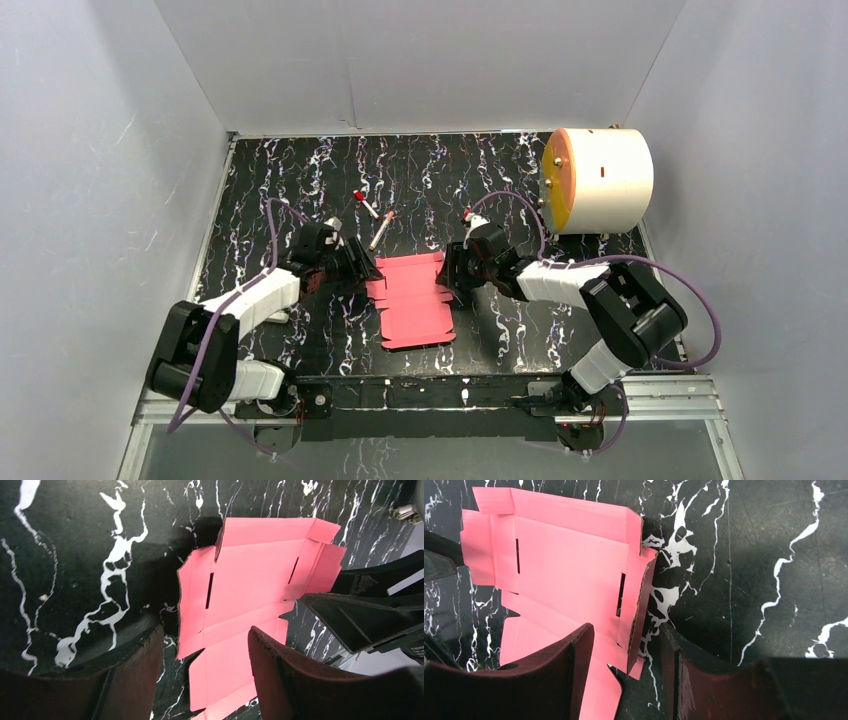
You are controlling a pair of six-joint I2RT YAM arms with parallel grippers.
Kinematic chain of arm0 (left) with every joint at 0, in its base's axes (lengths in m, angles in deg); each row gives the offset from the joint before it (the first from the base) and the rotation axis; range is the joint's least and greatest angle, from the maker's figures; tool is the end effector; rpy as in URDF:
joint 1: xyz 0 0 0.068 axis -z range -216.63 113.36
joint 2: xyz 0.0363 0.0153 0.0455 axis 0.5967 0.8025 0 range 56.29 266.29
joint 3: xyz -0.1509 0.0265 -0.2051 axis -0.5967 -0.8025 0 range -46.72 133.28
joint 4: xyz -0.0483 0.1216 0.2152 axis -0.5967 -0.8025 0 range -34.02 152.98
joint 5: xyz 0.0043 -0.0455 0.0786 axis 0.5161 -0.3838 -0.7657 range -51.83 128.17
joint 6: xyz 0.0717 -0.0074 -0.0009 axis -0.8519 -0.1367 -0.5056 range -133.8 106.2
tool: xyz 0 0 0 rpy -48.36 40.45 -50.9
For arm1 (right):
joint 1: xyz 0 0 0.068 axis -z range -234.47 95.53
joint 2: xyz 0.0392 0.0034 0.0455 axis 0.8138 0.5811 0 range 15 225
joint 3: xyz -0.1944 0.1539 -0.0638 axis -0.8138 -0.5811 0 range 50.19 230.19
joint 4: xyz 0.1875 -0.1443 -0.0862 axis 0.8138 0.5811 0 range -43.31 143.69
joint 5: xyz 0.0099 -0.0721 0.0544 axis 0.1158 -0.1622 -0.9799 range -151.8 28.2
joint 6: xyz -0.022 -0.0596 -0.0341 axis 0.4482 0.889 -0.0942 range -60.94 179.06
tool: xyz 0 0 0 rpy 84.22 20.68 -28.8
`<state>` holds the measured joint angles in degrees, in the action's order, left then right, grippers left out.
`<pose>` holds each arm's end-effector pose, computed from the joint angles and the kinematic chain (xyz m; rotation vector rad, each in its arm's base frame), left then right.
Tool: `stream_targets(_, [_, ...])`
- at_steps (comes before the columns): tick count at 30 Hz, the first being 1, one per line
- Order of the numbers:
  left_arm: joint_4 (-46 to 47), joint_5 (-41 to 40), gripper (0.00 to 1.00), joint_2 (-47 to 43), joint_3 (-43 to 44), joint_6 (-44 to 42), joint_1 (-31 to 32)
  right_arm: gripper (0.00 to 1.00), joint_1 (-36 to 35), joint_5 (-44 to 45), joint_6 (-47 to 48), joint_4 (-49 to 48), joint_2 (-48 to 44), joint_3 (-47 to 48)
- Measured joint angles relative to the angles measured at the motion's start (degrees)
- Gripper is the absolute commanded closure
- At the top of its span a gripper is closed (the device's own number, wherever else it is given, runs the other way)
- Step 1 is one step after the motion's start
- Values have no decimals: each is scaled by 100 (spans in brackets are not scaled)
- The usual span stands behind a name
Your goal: Fold the paper box
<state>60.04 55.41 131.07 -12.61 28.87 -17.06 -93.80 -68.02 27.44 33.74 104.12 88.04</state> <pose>0.2459 -0.1062 0.1537 -0.3359 2.4411 -0.8636 0.2391 0.2043 0.1319 -0.2201 2.3456 0.7660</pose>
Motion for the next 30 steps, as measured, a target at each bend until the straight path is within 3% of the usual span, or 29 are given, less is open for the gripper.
stream_targets(4, [345, 203, 51, 271, 0, 127, 0, 42, 0, -127, -81, -74, 103, 52])
stream_targets(11, [706, 542, 58, 483, 2, 321, 42, 43, -2, -289, -197, -63, 138, 177])
stream_targets(30, [741, 452, 55, 852, 466, 361, 682, 45, -232, -264, -251, 127, 424, 667])
